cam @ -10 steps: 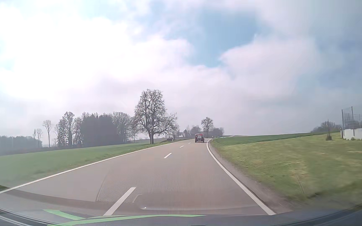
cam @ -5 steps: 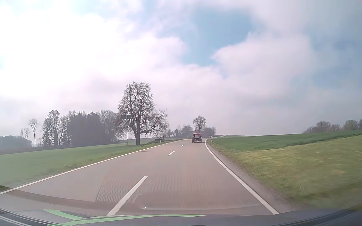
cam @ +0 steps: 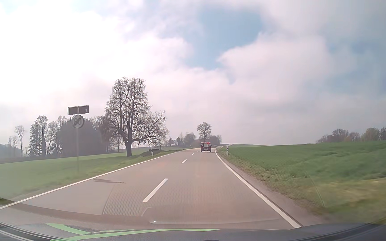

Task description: Follow the waypoints while adhering to traffic rules and regulations

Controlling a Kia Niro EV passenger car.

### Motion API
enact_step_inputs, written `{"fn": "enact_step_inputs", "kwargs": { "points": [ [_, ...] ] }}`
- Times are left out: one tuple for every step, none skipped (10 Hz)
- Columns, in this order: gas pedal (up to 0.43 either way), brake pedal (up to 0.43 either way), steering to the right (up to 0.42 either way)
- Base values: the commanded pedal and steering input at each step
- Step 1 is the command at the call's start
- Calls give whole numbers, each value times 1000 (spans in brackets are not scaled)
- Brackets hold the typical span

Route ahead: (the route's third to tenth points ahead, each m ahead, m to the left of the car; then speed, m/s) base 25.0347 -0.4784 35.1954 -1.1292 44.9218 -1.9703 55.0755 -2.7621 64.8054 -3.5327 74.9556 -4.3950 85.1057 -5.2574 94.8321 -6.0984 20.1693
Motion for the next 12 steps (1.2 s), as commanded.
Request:
{"fn": "enact_step_inputs", "kwargs": {
  "points": [
    [0,0,19],
    [0,0,19],
    [0,0,19],
    [0,0,19],
    [0,0,18],
    [0,0,15],
    [0,6,14],
    [0,6,11],
    [0,6,10],
    [0,6,8],
    [0,0,7],
    [0,0,6]
  ]
}}
